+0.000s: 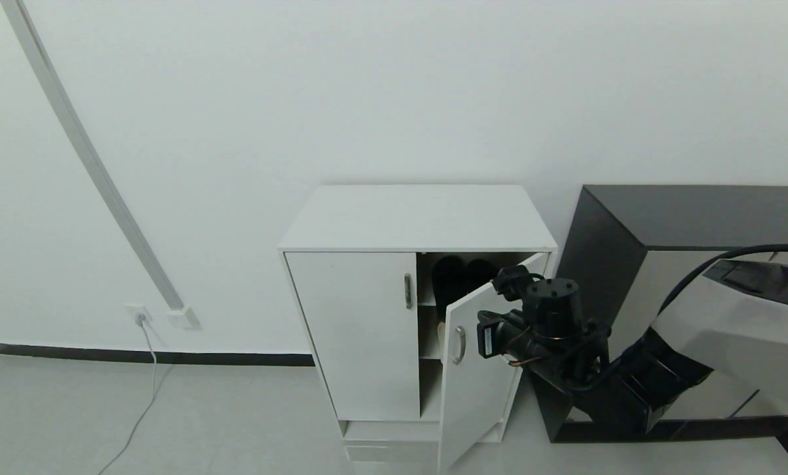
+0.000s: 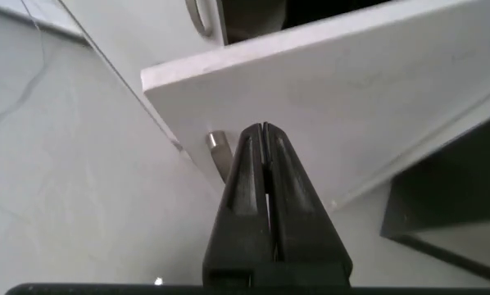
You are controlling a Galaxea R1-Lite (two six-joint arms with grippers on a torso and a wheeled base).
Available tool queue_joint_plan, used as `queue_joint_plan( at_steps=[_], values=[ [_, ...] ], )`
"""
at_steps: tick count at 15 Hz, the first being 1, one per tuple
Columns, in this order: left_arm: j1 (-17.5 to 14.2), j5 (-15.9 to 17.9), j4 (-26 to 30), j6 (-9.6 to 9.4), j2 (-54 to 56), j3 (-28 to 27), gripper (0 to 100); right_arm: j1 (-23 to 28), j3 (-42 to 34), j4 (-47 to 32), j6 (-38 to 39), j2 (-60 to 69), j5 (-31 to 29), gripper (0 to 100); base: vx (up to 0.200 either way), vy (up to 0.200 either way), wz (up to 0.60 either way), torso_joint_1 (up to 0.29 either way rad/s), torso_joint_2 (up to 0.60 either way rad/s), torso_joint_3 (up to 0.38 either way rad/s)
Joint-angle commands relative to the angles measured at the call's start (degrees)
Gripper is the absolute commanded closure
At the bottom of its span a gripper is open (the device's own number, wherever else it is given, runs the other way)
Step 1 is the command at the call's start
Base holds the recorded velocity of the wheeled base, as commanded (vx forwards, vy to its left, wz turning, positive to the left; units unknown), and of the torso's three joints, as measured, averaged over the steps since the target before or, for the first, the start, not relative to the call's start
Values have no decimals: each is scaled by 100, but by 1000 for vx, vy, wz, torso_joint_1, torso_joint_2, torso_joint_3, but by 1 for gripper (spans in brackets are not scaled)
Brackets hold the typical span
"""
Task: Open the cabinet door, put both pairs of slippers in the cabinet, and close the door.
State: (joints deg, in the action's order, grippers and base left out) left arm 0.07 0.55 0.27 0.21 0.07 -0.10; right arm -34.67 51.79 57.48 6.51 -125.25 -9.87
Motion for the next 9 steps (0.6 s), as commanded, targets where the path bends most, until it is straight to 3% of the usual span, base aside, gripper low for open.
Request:
queue_joint_plan(
  at_steps=[1, 4, 6, 9],
  values=[
    [1, -2, 0, 6, -7, 1, 100, -13, -309, 290, 8, 114, 135, 100, 0, 0, 0, 0, 0, 0],
    [1, 7, 0, -3, -7, 1, 100, -66, -1320, 844, 8, 633, 469, 100, 0, 0, 0, 0, 0, 0],
    [1, 7, 0, -12, -7, 1, 100, -93, -2401, 1178, -18, 1239, 812, 100, 200, 0, 0, 0, 2, 5],
    [1, 7, 0, -21, -7, 1, 100, -180, -3157, 1591, -36, 1477, 926, 100, 200, 0, 0, -4, -2, 1]
  ],
)
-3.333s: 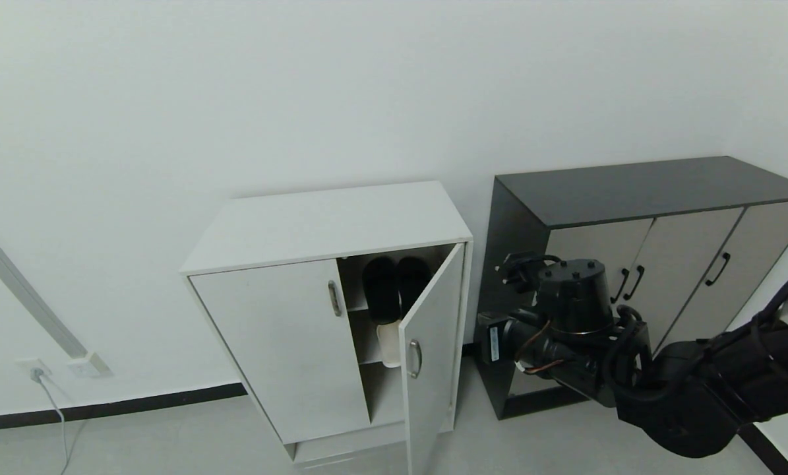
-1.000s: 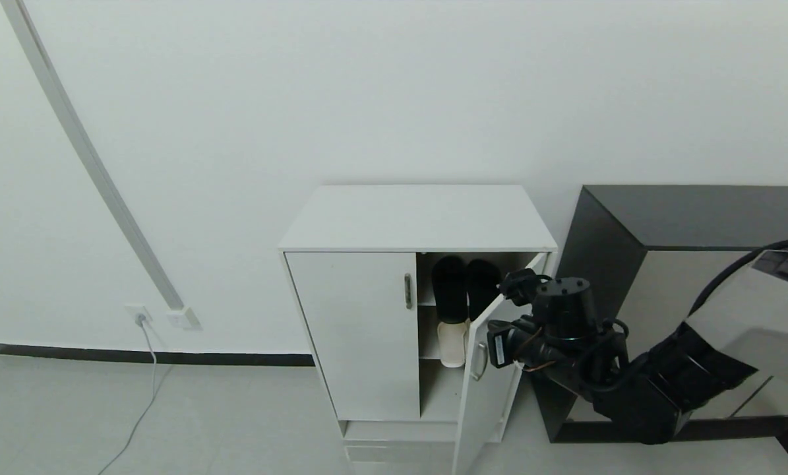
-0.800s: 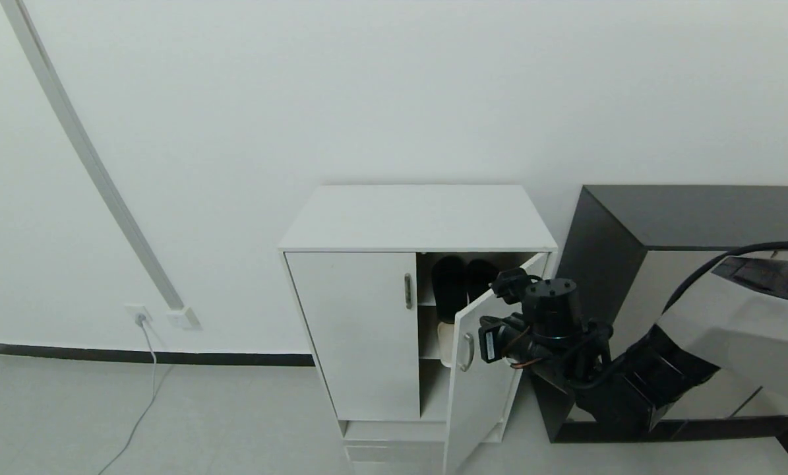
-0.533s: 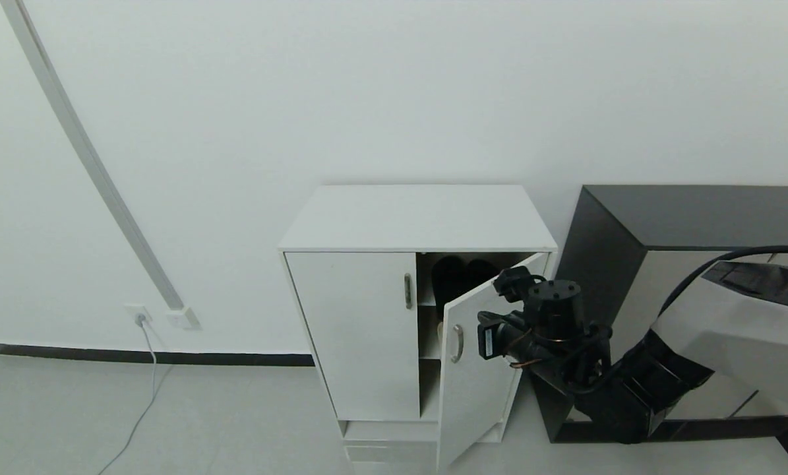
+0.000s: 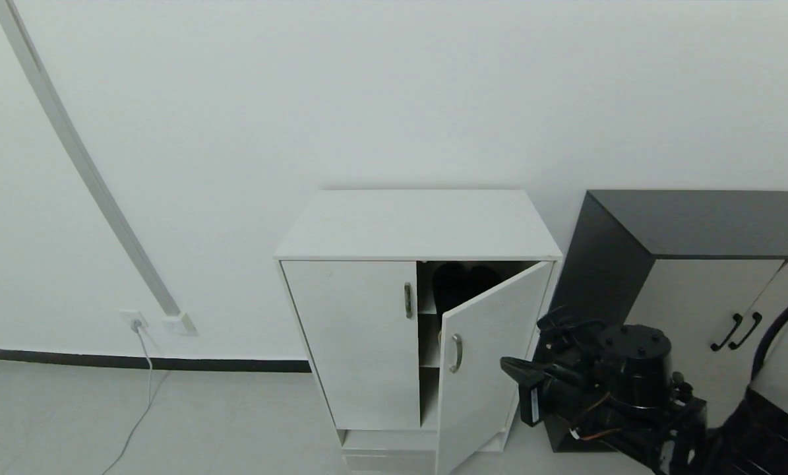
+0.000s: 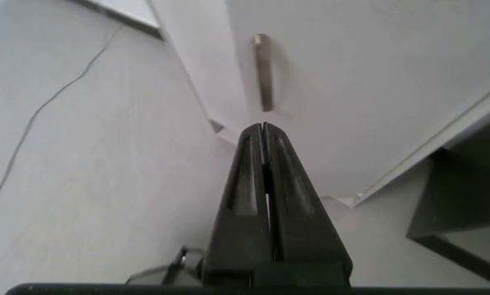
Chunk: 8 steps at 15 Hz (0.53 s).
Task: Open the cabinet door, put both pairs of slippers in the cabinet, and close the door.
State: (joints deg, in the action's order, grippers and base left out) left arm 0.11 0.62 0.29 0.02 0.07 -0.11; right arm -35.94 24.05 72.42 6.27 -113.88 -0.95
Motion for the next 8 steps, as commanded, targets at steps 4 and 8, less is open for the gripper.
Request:
queue_joint_plan(
  at_steps=[4, 8],
  values=[
    [-2, -1, -3, 6, -7, 2, 100, -124, -603, 281, -11, 261, 25, 100, 150, 0, 0, 3, 4, -1],
    [-2, -1, -3, 6, -7, 2, 100, -168, -252, 299, -11, -196, 25, 100, 0, 0, 0, 0, 0, 0]
  ],
)
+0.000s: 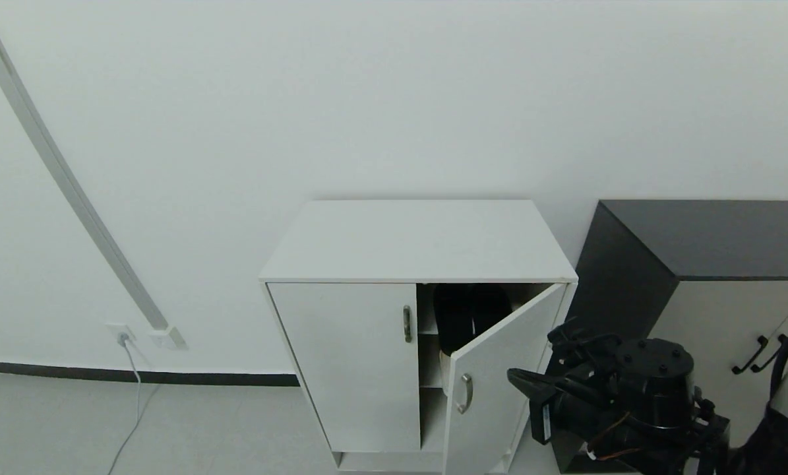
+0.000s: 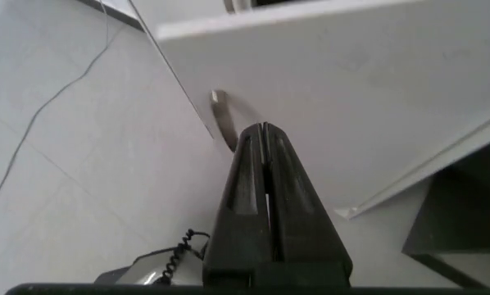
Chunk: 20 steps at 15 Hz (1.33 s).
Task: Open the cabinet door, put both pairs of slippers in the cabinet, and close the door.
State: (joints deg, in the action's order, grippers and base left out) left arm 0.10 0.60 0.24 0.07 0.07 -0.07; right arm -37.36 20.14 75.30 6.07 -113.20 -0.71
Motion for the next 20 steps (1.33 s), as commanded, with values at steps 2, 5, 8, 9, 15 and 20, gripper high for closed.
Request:
queue_joint_plan(
  at_steps=[2, 5, 8, 9, 15, 20],
  values=[
    [-1, 2, 2, 1, -7, -1, 100, -25, 438, 2, 8, -492, 0, 100, 0, 0, 0, 0, 0, 0],
    [-1, 2, 2, 10, -7, -1, 100, -25, 922, -33, 8, -861, -17, 100, 0, 0, 0, 0, 0, 0],
    [-1, 2, 2, 10, -7, -1, 100, 19, 1379, -33, 8, -1195, -17, 100, 0, 0, 0, 0, 0, 0],
    [-1, 2, 2, 10, -7, -1, 100, 36, 1537, -42, 8, -1283, -26, 100, 0, 0, 0, 0, 0, 0],
    [-1, 2, 2, 10, -7, -1, 100, 212, 2486, -552, -1, -1609, -26, 100, 0, 0, 0, 0, 0, 0],
    [-1, 2, 2, 10, -7, -1, 100, 458, 3260, -956, -1, -1969, -35, 100, 0, 0, 0, 0, 0, 0]
  ],
)
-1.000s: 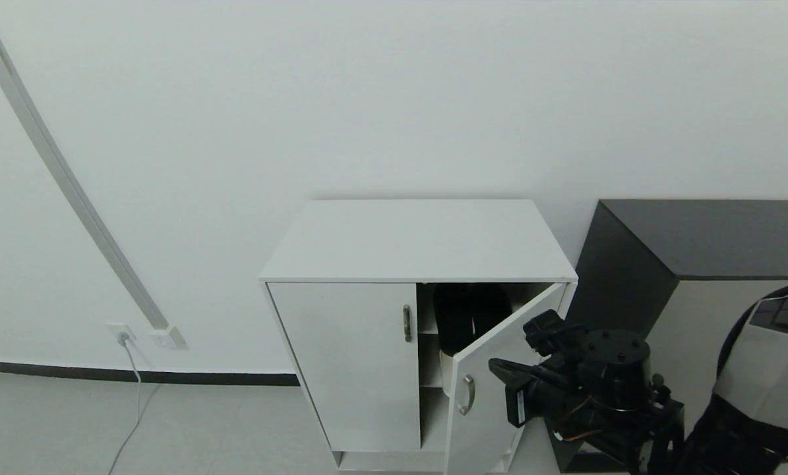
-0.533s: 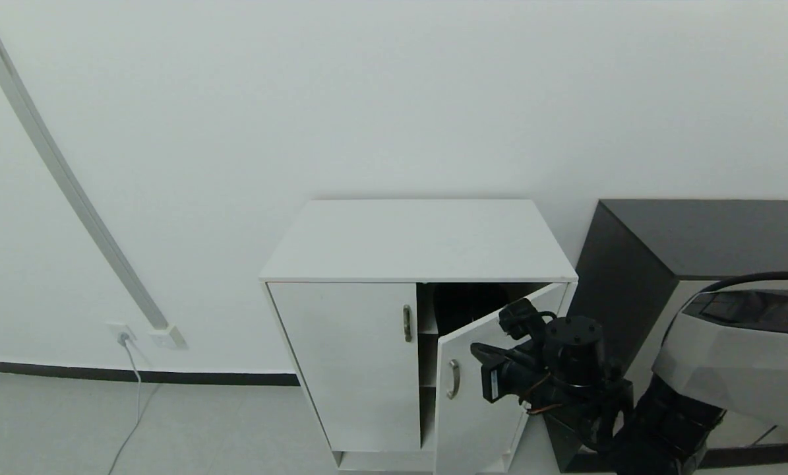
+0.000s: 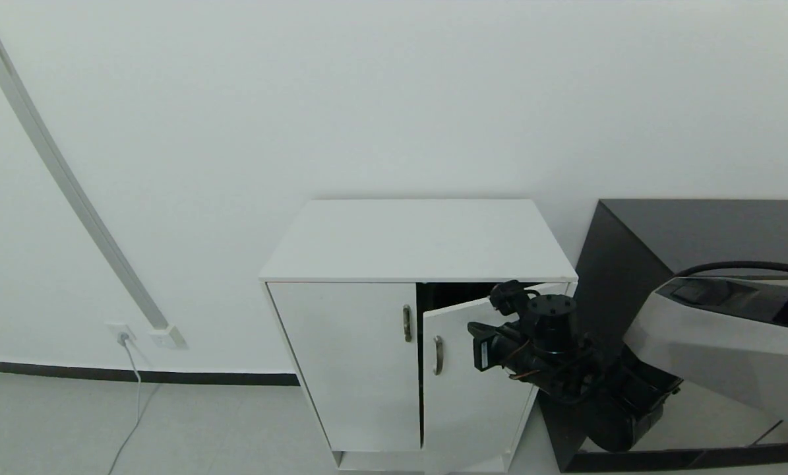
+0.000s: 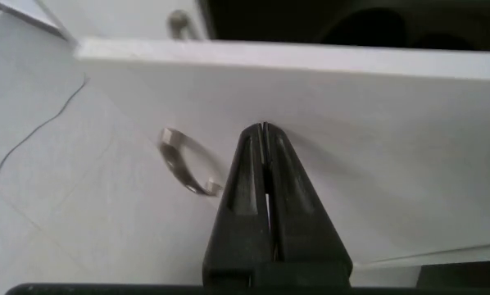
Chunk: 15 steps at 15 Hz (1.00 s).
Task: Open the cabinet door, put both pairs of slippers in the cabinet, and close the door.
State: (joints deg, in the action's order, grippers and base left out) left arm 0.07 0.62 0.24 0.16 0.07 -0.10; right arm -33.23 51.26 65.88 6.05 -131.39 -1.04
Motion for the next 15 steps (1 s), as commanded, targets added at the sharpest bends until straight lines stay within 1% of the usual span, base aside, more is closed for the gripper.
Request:
queue_joint_plan(
  at_steps=[1, 6, 15],
  values=[
    [1, -1, 2, 2, -7, 1, 100, 98, 332, -93, 2, -220, -2, 100, 0, 0, 0, 0, 0, 0],
    [1, -1, 2, 2, -7, 1, 100, 265, 894, -471, 2, -379, -2, 100, 0, 0, 0, 0, 0, 0],
    [1, -1, 2, 11, -7, 1, 100, 352, 1264, -655, 2, -510, -2, 100, 0, 0, 0, 0, 0, 0]
  ],
)
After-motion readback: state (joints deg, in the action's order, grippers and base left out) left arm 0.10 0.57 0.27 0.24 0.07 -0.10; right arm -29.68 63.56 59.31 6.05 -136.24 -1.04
